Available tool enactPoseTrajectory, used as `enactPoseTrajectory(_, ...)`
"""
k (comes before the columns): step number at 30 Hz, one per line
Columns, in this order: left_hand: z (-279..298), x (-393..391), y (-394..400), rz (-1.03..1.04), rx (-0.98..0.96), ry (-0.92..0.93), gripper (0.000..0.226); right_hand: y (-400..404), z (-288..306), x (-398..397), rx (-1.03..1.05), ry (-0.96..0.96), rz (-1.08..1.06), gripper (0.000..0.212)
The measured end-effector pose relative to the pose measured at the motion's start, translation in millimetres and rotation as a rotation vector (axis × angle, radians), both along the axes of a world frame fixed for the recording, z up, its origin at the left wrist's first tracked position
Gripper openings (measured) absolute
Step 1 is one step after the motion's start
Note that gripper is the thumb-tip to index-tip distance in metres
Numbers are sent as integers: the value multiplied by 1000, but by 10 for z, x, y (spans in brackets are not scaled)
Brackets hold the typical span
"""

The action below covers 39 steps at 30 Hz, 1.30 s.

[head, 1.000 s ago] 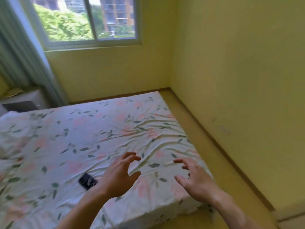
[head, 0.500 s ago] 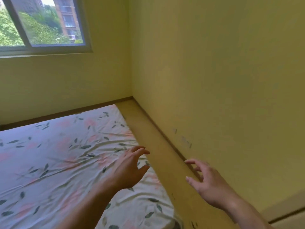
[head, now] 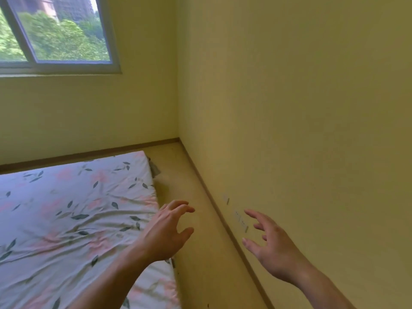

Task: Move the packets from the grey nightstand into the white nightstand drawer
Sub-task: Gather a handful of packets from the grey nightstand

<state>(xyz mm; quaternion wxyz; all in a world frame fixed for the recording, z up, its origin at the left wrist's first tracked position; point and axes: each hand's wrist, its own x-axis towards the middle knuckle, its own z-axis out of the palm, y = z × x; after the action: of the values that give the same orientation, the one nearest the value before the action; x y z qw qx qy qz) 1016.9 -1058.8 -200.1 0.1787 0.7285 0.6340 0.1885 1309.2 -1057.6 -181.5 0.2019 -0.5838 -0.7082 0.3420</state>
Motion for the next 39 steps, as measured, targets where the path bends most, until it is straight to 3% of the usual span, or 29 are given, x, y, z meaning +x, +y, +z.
enactPoseTrajectory(7, 244, 127, 643, 224, 14, 26, 52, 1458, 285, 155, 29, 46, 189, 63)
enactPoseTrajectory(14, 290, -463, 1087, 537, -29, 56, 53, 2784, 410, -710, 45, 51, 513, 61)
enactPoseTrajectory(19, 249, -1061, 1863, 673, -11, 49, 52, 3861, 389, -1380, 70, 69, 649, 59)
enactPoseTrajectory(39, 643, -2676, 6449, 644, 115, 57, 48, 8282, 455, -3464, 77, 130, 716, 59)
